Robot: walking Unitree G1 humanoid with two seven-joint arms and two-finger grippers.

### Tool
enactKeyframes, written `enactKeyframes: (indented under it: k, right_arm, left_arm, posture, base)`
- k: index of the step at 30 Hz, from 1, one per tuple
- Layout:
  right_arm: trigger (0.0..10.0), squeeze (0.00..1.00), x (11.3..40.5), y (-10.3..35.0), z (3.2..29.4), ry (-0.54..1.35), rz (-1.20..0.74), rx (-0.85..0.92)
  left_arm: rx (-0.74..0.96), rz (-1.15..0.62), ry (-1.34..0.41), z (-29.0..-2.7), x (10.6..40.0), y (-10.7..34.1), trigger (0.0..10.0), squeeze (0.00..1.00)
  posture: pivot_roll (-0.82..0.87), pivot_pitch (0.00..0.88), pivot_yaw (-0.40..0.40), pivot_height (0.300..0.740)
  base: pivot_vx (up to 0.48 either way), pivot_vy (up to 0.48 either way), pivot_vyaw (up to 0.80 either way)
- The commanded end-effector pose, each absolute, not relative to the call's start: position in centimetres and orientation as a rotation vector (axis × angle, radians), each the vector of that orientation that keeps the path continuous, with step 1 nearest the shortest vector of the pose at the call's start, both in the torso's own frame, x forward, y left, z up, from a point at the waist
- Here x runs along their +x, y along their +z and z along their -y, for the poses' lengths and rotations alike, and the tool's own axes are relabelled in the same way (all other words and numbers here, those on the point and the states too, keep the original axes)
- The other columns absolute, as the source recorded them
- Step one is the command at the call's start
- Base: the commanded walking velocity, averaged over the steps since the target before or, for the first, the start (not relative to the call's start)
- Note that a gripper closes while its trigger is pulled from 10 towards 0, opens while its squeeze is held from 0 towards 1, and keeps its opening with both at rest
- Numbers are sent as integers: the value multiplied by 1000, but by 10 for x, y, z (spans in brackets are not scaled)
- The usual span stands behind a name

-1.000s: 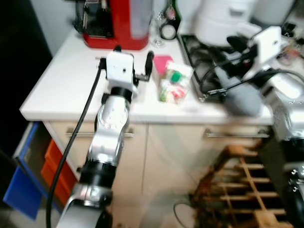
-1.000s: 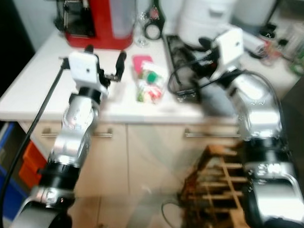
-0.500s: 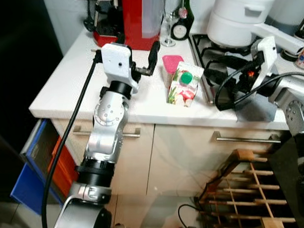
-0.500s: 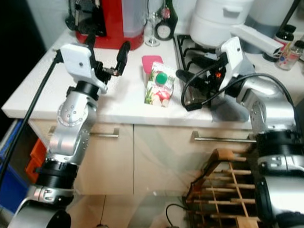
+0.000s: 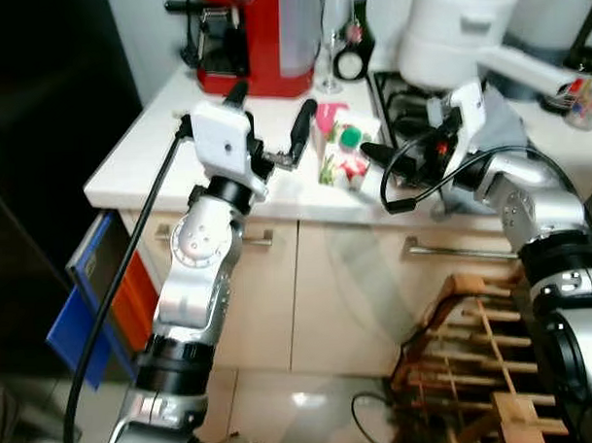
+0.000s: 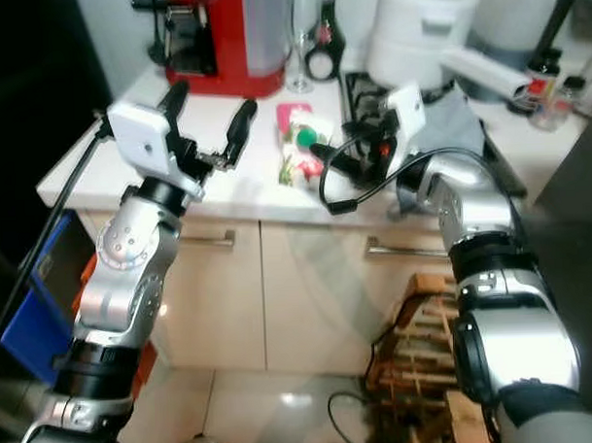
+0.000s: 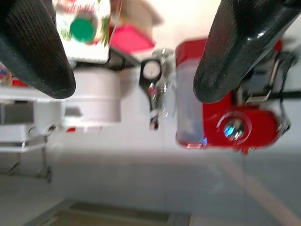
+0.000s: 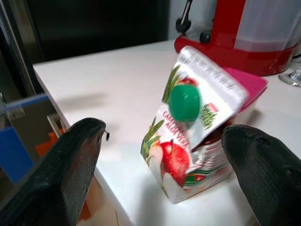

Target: Restocking fridge

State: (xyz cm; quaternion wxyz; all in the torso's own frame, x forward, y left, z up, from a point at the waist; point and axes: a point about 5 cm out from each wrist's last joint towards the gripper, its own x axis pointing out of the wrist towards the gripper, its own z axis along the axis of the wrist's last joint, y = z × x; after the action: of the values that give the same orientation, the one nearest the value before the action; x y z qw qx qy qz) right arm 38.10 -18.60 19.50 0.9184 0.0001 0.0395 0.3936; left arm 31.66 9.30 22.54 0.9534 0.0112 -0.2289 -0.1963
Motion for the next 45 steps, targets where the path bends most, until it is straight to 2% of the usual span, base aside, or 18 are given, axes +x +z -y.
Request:
enactKeyframes:
  k: [1, 3, 4, 6, 7, 8, 9, 10, 11, 12, 16, 19, 22, 29, 35, 40, 45]
  right_arm:
    - [10000, 0, 384, 203, 184, 790, -52, -54]
    - [10000, 0, 385, 209, 182, 746, 17, -27]
    - [10000, 0, 383, 212, 177, 653, 117, -13]
    - [10000, 0, 380, 212, 175, 605, 161, -19]
    - [10000, 0, 360, 205, 171, 423, 278, -68]
    - [10000, 0, 360, 205, 171, 423, 278, -68]
    - [10000, 0, 352, 204, 171, 360, 316, -76]
    - [10000, 0, 329, 196, 177, 201, 364, -54]
    - [10000, 0, 329, 196, 177, 201, 364, -54]
    - [10000, 0, 300, 180, 180, 80, 386, -86]
    - [10000, 0, 278, 171, 178, 1, 414, -116]
    - [10000, 0, 275, 171, 174, -29, 425, -114]
    - [10000, 0, 281, 171, 170, -54, 404, -102]
    - [10000, 0, 298, 170, 166, 26, 373, -124]
    - [10000, 0, 309, 171, 167, 34, 359, -103]
    - [10000, 0, 317, 178, 160, 88, 362, -13]
    - [10000, 0, 329, 207, 158, 223, 395, 122]
  left_arm:
    - [40, 459, -399, -94, 313, 227, 10000, 0]
    - [47, 454, -400, -96, 312, 226, 10000, 0]
    - [79, 428, -372, -101, 310, 222, 10000, 0]
    - [101, 411, -350, -105, 310, 220, 10000, 0]
    - [128, 365, -327, -112, 307, 210, 10000, 0]
    - [128, 365, -327, -112, 307, 210, 10000, 0]
    - [132, 351, -330, -113, 305, 207, 10000, 0]
    - [136, 320, -360, -110, 300, 201, 10000, 0]
    - [136, 320, -360, -110, 300, 201, 10000, 0]
    - [122, 321, -410, -100, 293, 199, 10000, 0]
    - [91, 347, -440, -87, 289, 205, 10000, 0]
    - [50, 341, -435, -83, 292, 208, 10000, 0]
    - [-10, 318, -380, -90, 302, 207, 10000, 0]
    - [78, 409, -363, -92, 310, 225, 10000, 0]
    - [68, 423, -332, -99, 315, 230, 10000, 0]
    - [87, 464, -350, -96, 312, 237, 10000, 0]
    - [92, 508, -332, -96, 310, 242, 10000, 0]
  posture:
    - [117, 0, -39, 740]
    - [116, 0, -47, 740]
    - [107, 0, -56, 740]
    - [104, 0, -57, 740]
    - [74, 0, -60, 740]
    - [74, 0, -60, 740]
    - [68, 0, -60, 740]
    - [54, 0, -60, 740]
    - [54, 0, -60, 740]
    - [23, 0, -56, 740]
    - [4, 0, -45, 740]
    - [-7, 0, -42, 740]
    - [-10, 0, -43, 740]
    - [21, 0, -63, 740]
    - [49, 0, -65, 740]
    - [66, 0, -67, 740]
    - [67, 0, -68, 740]
  base:
    - [0, 0, 0]
    - [0, 0, 0]
    - [0, 0, 0]
    - [0, 0, 0]
    - [0, 0, 0]
    - [0, 0, 0]
    - [0, 0, 0]
    - [0, 0, 0]
    - [0, 0, 0]
    - [0, 0, 0]
    - [0, 0, 0]
    - [0, 0, 0]
    - [197, 0, 0]
    - [480, 0, 0]
    - [480, 0, 0]
    - [465, 0, 0]
    - [369, 0, 0]
